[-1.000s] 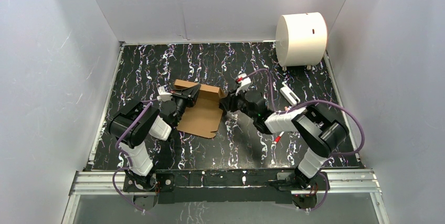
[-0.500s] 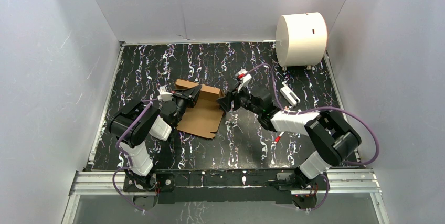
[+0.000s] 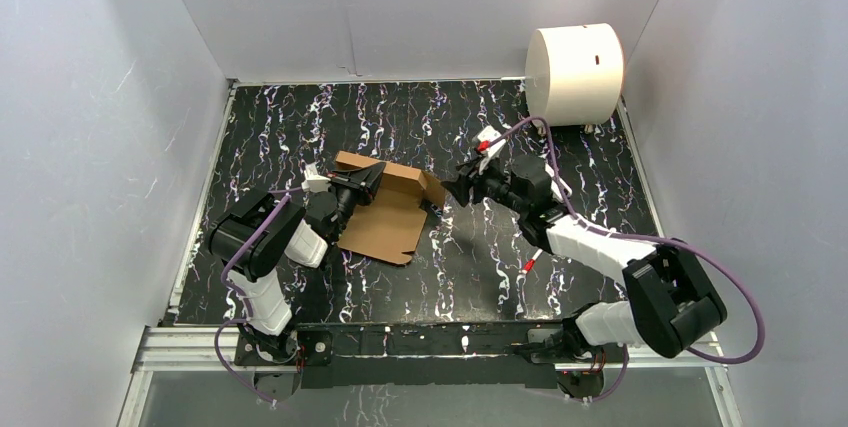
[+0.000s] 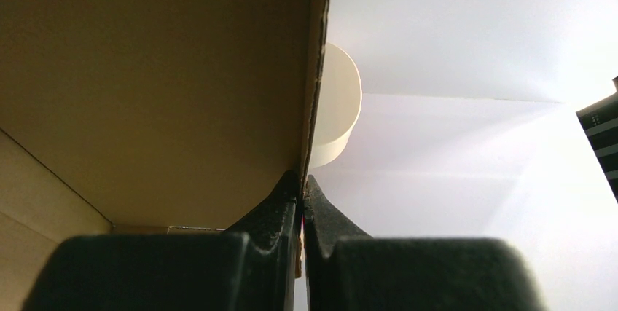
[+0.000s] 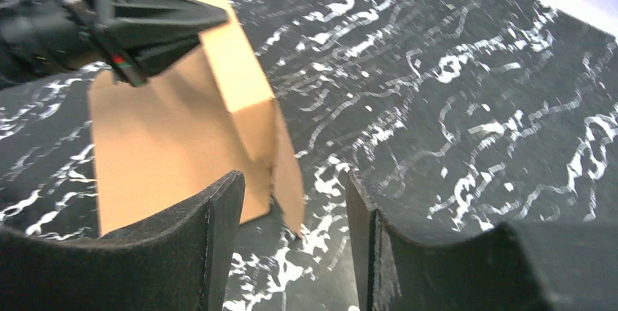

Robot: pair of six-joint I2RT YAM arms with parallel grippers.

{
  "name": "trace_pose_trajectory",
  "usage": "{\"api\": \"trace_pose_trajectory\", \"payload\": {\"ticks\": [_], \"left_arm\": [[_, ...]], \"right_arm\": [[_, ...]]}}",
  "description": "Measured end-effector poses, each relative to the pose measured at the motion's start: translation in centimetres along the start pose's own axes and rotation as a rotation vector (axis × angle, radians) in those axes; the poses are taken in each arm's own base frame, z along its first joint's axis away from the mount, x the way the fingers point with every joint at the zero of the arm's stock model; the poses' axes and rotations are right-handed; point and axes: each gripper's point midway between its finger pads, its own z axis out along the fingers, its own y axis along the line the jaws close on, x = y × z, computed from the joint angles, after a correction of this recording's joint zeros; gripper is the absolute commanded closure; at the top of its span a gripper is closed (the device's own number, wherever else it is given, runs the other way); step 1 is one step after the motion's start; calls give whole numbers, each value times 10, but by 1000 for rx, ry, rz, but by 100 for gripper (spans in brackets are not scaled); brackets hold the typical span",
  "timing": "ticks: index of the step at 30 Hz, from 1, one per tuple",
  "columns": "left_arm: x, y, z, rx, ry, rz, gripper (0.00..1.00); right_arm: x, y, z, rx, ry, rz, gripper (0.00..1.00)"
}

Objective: Fold the paper box

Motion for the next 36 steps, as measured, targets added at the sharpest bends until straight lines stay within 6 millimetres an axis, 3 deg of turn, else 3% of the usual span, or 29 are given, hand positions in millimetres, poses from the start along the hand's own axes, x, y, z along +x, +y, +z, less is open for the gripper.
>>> {"api": "trace_pose_trajectory", "payload": {"ticks": [7, 13, 18, 26, 29, 36], "left_arm": [[0, 0, 0, 0, 1, -2, 100], [0, 0, 0, 0, 1, -7, 100], [0, 0, 0, 0, 2, -11, 100], [0, -1, 0, 1, 2, -13, 100], [0, -2, 1, 3, 2, -14, 100], [1, -2, 1, 3, 3, -15, 100]], "right_arm": [[36, -40, -9, 99, 96, -13, 47], [85, -39, 1, 46, 211, 11, 48], [111, -31, 9, -24, 251, 42, 48], [109, -17, 20, -118, 204, 71, 46], [106, -12, 27, -159, 182, 81, 50], [96, 14, 33, -270, 146, 95, 52]]}}
